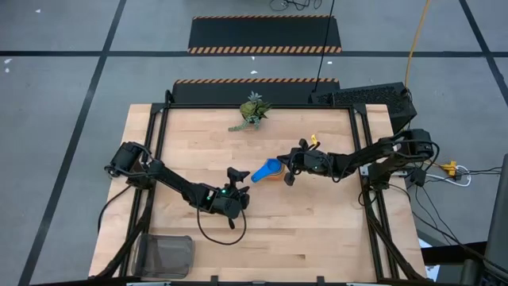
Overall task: Nest measuring cups in basket
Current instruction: Put the nested measuring cups into the black bin
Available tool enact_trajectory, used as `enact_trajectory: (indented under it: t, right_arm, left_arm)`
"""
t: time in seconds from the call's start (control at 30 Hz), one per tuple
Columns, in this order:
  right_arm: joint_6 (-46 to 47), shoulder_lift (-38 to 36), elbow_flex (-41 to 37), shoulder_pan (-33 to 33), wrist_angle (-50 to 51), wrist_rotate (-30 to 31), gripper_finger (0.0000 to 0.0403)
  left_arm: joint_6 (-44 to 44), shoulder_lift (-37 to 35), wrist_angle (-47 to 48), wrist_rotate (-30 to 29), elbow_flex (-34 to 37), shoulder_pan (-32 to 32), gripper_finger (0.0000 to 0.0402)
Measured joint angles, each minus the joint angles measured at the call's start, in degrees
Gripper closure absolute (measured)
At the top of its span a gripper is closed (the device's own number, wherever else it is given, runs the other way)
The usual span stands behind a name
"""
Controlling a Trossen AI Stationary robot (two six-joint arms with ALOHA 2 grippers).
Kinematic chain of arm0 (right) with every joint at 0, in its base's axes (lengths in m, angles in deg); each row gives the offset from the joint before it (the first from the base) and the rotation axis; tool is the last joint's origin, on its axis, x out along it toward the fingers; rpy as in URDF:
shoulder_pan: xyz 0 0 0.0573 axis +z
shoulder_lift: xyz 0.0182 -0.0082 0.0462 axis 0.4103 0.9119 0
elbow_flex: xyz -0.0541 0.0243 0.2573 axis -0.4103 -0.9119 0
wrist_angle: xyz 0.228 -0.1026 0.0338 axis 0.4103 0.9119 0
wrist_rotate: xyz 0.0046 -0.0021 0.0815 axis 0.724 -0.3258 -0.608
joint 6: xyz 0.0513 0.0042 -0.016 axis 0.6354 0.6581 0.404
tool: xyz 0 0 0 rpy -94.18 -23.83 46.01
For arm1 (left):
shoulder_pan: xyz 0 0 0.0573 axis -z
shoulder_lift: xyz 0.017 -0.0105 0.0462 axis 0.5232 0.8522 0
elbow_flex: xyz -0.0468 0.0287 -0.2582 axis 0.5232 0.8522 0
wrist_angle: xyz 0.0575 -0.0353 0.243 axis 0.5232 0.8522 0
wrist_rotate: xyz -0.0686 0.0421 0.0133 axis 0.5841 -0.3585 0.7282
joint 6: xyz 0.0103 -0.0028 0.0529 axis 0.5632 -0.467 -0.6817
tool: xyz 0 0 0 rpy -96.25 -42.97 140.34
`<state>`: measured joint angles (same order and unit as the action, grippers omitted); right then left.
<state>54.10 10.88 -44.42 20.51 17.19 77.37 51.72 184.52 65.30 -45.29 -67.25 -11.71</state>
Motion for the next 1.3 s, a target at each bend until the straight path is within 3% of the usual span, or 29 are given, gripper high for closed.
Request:
enact_trajectory:
  t: [0.7,0.97,1.3]
  right_arm:
    - [2.7,-0.1,-1.1,0.1,0.5,0.2,0.0403]
    - [2.7,-0.1,-1.1,0.1,0.8,0.2,0.0403]
    - [2.6,-0.1,-1.2,0.1,1.3,0.2,0.0403]
  left_arm:
    - [-0.2,0.0,-1.0,0.4,0.0,0.0,0.0053]
    - [-2.9,0.0,-6.3,3.2,0.0,0.0,0.0053]
    - [-5.3,0.0,-6.3,3.2,0.0,-1.1,0.0053]
